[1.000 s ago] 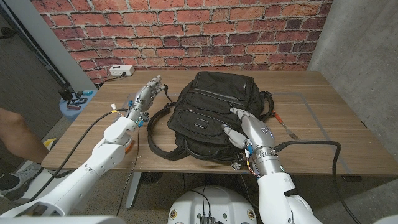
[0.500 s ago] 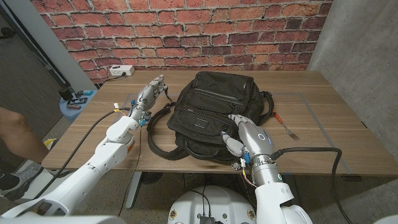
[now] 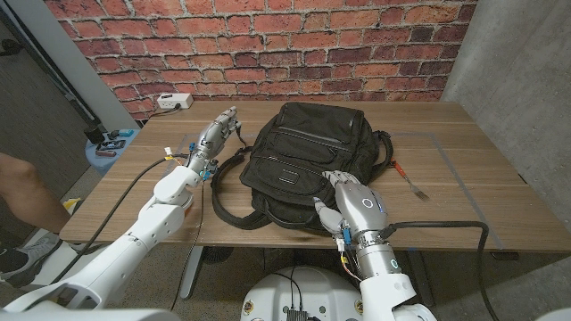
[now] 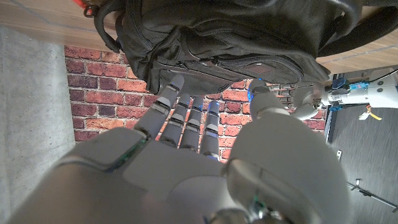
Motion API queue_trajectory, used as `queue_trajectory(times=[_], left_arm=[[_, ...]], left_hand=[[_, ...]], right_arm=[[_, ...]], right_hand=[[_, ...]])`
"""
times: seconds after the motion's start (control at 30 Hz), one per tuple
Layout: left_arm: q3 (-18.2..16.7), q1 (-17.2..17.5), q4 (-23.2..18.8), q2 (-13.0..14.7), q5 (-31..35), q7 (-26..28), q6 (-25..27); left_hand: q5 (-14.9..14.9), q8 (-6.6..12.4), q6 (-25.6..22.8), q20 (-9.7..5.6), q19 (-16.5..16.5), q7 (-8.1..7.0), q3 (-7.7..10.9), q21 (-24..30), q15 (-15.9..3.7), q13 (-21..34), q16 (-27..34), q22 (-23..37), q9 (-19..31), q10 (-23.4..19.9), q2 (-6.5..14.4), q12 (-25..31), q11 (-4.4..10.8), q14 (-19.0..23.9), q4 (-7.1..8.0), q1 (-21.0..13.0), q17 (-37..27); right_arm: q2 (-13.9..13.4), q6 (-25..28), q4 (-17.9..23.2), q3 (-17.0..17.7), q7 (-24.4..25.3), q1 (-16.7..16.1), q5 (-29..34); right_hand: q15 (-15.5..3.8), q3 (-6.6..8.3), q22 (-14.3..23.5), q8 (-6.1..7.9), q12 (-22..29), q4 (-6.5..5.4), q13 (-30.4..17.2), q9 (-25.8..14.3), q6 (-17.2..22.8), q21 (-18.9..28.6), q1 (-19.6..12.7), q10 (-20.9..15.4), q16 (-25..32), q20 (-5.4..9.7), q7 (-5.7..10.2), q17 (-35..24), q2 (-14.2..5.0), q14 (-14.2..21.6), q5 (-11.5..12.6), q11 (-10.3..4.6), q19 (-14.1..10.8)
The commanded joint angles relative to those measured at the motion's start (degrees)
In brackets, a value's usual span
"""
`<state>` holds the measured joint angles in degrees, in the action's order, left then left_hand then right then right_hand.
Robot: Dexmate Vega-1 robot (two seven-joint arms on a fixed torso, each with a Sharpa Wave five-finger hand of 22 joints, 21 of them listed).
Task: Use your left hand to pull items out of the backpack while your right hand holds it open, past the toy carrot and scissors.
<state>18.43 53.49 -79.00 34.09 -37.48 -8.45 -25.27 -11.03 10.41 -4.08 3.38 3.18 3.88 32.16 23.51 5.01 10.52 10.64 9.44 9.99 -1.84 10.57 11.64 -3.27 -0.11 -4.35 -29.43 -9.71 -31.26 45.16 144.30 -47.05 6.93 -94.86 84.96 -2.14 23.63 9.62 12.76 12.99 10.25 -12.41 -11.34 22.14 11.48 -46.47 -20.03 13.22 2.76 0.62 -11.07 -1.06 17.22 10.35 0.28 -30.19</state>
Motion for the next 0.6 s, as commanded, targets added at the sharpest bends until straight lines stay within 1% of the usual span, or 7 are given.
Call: queue_trajectory(times=[0.03,0.13,0.17,0.37,0.47,0.53,0.6], left_arm=[[0.05,-0.22,0.59,-0.23,-0.03,-0.24,-0.56],[-0.05,0.01,0.29,-0.14,0.07,0.04,-0.62],[-0.08,0.06,0.23,-0.12,-0.02,0.04,-0.59],[-0.13,0.21,0.12,-0.05,0.1,0.1,-0.8],[-0.1,0.17,0.14,-0.06,0.13,-0.02,-0.9],[-0.07,0.16,0.1,-0.03,0.02,-0.18,-0.85],[-0.16,0.26,-0.04,-0.1,-0.46,-0.38,-0.72]], left_hand=[[-0.21,0.03,-0.24,0.05,0.21,0.26,0.07,-0.23,0.52,0.11,0.01,0.28,0.14,-0.05,0.12,-0.13,0.08,-0.04,-0.41,-0.36,-0.23],[-0.21,0.02,-0.25,0.04,0.28,0.26,0.07,-0.27,0.52,0.12,0.01,0.28,0.14,-0.07,0.13,-0.12,-0.01,-0.03,-0.4,-0.35,-0.23],[-0.21,0.03,-0.27,0.05,0.3,0.21,0.07,-0.29,0.51,0.12,0.01,0.28,0.14,-0.07,0.12,-0.12,-0.01,-0.02,-0.41,-0.36,-0.23],[-0.21,0.04,-0.28,0.06,0.35,0.18,0.06,-0.41,0.5,0.12,0.01,0.28,0.14,-0.13,0.11,-0.1,-0.13,-0.02,-0.43,-0.37,-0.22],[-0.22,0.03,-0.27,0.0,0.39,0.2,0.06,-0.49,0.48,0.12,0.0,0.28,0.14,-0.11,0.11,-0.11,-0.08,-0.03,-0.44,-0.37,-0.23],[-0.22,0.03,-0.27,0.01,0.4,0.19,0.05,-0.53,0.52,0.12,0.01,0.29,0.14,-0.15,0.11,-0.09,-0.07,0.0,-0.44,-0.38,-0.22],[-0.22,0.03,-0.28,0.03,0.43,0.19,0.05,-0.56,0.52,0.12,0.0,0.29,0.14,-0.16,0.11,-0.09,-0.05,-0.02,-0.45,-0.38,-0.22]], right_arm=[[3.33,-4.88,-3.38,2.08,3.14,-3.1,3.02],[3.45,-5.69,-4.36,2.03,4.22,-3.2,3.63],[3.58,-5.88,-4.57,2.01,4.41,-3.26,3.67],[3.96,-6.53,-6.17,1.89,6.01,-3.34,4.9],[4.3,-6.49,-7.62,1.56,7.71,-3.26,5.87],[4.57,-6.33,-8.68,1.47,9.03,-3.09,6.27],[4.74,-6.29,-9.87,1.37,10.97,-2.79,6.08]], right_hand=[[-2.9,-0.2,0.13,0.58,0.64,0.01,-0.28,-0.18,1.08,0.52,-1.16,-1.2,0.57,-0.04,0.39,-0.27,0.33,1.26,-0.18,-0.21,-0.8],[-3.08,-0.3,0.14,0.67,0.77,-0.01,-0.34,-0.2,1.47,0.6,-1.64,-1.69,0.66,0.15,0.43,-0.3,0.57,1.63,-0.16,-0.21,-1.3],[-3.16,-0.34,0.14,0.69,0.78,-0.01,-0.35,-0.2,1.6,0.63,-1.81,-1.79,0.7,0.21,0.47,-0.31,0.65,1.78,-0.15,-0.58,-1.48],[-3.55,-0.44,0.15,0.9,0.96,-0.04,-0.42,-0.23,2.37,0.7,-2.57,-2.54,0.87,0.39,0.72,-0.36,0.88,2.44,-0.11,-0.88,-2.12],[-3.67,-0.49,0.15,1.0,1.03,-0.05,-0.45,-0.25,2.75,0.77,-2.95,-2.87,0.99,0.52,0.82,-0.39,0.99,2.84,-0.1,-0.93,-2.54],[-3.85,-0.54,0.16,1.15,1.22,-0.04,-0.51,-0.26,3.28,0.8,-3.44,-3.47,1.06,0.65,1.03,-0.41,1.15,3.16,-0.07,-1.37,-2.88],[-4.15,-0.76,0.16,1.26,1.33,0.13,-0.61,-0.28,3.76,0.85,-4.14,-3.92,1.21,0.64,1.17,-0.37,1.91,3.88,0.11,-1.41,-3.43]])
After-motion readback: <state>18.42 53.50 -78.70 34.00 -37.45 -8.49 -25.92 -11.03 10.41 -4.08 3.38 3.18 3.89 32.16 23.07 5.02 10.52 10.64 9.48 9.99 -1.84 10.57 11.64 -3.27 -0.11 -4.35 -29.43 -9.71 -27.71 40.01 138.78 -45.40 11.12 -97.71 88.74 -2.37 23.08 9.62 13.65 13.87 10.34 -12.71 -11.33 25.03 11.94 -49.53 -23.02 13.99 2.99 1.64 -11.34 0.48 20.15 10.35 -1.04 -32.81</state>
